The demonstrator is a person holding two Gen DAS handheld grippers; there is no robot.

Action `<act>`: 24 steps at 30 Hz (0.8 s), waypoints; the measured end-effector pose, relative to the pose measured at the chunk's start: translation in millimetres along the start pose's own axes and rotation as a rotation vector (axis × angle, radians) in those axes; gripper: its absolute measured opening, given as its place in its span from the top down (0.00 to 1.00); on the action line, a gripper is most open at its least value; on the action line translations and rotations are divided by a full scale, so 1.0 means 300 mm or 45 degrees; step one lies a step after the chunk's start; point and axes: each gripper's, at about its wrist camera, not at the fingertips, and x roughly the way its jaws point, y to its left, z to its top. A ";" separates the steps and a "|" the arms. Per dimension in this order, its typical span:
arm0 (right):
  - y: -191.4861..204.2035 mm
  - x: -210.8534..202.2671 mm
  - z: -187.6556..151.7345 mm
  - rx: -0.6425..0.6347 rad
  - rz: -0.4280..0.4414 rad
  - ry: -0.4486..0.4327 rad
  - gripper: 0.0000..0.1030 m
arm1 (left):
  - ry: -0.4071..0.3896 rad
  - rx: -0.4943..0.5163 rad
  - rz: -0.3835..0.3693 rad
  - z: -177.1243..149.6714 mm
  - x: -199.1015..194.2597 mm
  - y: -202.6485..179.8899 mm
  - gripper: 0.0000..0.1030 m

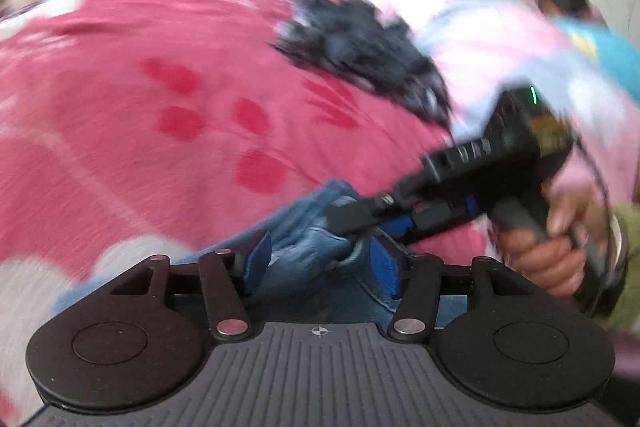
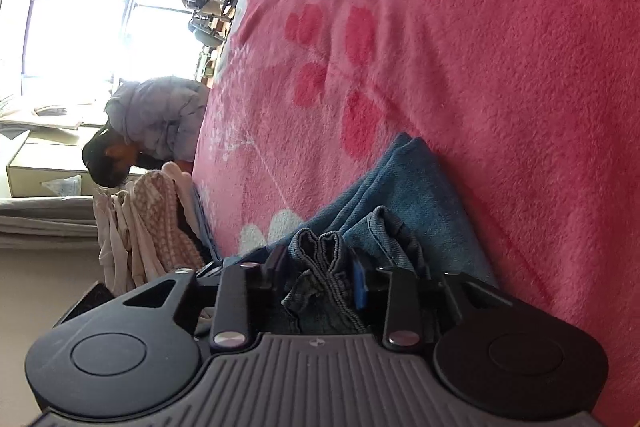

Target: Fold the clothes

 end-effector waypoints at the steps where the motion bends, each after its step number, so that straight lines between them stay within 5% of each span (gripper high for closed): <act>1: 0.013 -0.005 0.003 -0.021 -0.001 -0.002 0.71 | -0.037 -0.048 0.017 -0.004 -0.039 0.009 0.46; 9: 0.121 -0.098 0.077 -0.221 0.039 0.005 0.76 | -0.073 -0.101 0.083 -0.088 -0.204 -0.050 0.46; 20: 0.050 -0.093 0.141 -0.235 -0.001 0.066 0.78 | -0.054 0.022 0.073 -0.154 -0.132 -0.151 0.46; 24: -0.028 -0.054 0.166 -0.237 -0.032 0.084 0.78 | -0.057 -0.071 0.077 -0.192 -0.067 -0.125 0.46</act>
